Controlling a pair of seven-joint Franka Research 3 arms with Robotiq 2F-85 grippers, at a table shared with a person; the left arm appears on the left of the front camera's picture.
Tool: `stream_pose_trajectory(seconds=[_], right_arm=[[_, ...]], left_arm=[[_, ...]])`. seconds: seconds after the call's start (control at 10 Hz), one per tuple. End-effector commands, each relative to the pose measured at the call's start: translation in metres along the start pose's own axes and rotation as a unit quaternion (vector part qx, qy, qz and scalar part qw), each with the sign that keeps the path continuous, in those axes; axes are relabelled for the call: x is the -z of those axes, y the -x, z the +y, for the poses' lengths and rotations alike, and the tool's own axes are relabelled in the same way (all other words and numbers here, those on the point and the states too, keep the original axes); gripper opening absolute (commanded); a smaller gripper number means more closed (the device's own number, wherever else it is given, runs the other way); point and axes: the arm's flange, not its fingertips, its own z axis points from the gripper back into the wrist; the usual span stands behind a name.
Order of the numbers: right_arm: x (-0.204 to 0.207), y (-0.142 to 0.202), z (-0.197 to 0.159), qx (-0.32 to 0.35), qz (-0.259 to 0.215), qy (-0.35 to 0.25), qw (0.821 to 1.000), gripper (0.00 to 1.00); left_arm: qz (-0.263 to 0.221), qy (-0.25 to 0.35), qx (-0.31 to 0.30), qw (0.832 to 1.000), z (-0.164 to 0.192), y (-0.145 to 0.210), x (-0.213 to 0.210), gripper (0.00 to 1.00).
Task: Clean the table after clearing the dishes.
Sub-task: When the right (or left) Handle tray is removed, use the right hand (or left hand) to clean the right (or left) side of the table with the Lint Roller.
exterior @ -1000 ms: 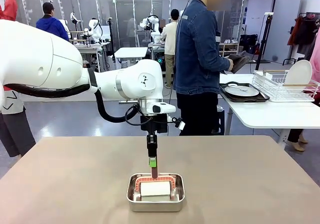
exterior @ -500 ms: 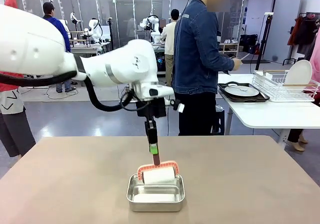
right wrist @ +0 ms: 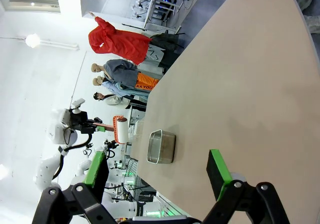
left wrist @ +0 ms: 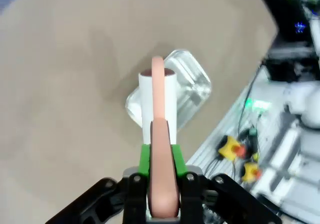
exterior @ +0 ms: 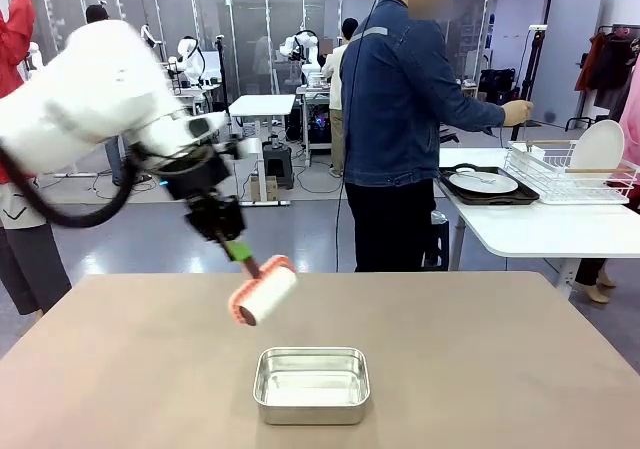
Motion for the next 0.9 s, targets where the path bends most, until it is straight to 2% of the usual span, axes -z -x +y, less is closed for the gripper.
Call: stream_pose_trajectory(seconds=[0.0, 0.2, 0.3, 0.4, 0.7, 0.8], right_arm=[[0.001, 0.001, 0.002, -0.004, -0.004, 0.000, 1.000, 1.00], [0.001, 0.001, 0.002, -0.004, -0.004, 0.000, 1.000, 1.00], [0.001, 0.001, 0.002, -0.004, -0.004, 0.000, 1.000, 1.00], [0.001, 0.001, 0.002, -0.004, -0.004, 0.000, 1.000, 1.00], [0.001, 0.001, 0.002, -0.004, -0.004, 0.000, 1.000, 1.00], [0.001, 0.001, 0.002, -0.004, -0.004, 0.000, 1.000, 1.00]], left_arm=[[-0.119, -0.017, -0.163, 0.979, 0.032, 0.048, 0.007, 0.18], [-0.127, 0.021, -0.220, 0.967, 0.073, 0.068, 0.008, 0.18], [-0.116, 0.005, -0.167, 0.979, 0.079, 0.069, 0.010, 0.18], [-0.094, 0.010, -0.199, 0.976, 0.081, 0.072, 0.000, 0.18], [-0.094, 0.010, -0.199, 0.976, 0.081, 0.072, 0.000, 0.18], [-0.099, 0.008, -0.202, 0.974, 0.086, 0.075, 0.006, 0.21]])
